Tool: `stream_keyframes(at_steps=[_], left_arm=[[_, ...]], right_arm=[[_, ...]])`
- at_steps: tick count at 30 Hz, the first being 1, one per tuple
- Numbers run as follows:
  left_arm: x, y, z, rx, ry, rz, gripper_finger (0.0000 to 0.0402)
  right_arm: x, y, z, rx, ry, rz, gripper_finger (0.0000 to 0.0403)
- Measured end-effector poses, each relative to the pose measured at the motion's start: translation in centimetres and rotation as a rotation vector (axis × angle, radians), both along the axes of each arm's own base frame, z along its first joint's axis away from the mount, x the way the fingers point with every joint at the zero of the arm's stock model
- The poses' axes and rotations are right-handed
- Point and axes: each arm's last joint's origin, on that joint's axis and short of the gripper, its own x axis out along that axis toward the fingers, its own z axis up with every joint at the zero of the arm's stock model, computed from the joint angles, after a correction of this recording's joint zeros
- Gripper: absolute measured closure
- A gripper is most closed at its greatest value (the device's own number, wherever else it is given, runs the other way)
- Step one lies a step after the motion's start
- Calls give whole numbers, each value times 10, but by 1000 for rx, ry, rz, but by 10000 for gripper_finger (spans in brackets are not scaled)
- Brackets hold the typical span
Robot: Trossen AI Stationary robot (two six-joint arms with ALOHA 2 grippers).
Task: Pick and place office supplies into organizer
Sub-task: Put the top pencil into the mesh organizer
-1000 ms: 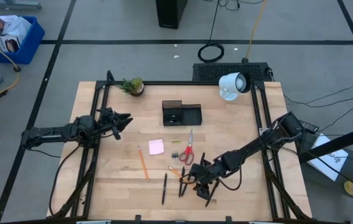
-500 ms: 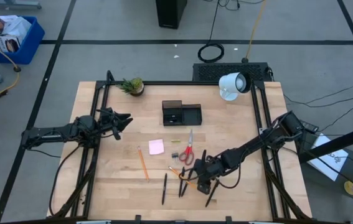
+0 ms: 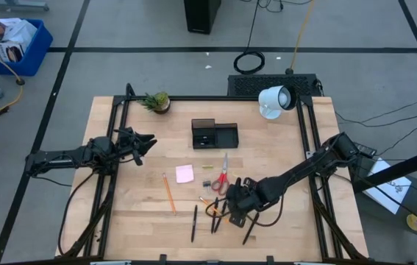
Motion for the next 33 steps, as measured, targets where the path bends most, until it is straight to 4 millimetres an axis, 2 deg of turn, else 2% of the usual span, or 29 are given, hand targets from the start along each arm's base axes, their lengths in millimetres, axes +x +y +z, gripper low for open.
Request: stream_keyframes(at_steps=[2, 6, 9, 15, 21, 33], left_arm=[[0, 0, 0, 0, 0, 0, 254], [0, 0, 0, 0, 0, 0, 254], [0, 0, 0, 0, -1, 0, 254], [0, 0, 0, 0, 0, 0, 254], [0, 0, 0, 0, 0, 0, 254], [0, 0, 0, 0, 0, 0, 254]], right_arm=[[7, 6, 4, -20, -1, -8, 200], [22, 23, -4, -51, 59, 21, 200], [31, 35, -2, -45, 39, 50, 200], [29, 41, 4, -30, 52, 5, 200], [27, 45, -21, -54, 161, 8, 200], [30, 47, -17, -59, 142, 55, 200]])
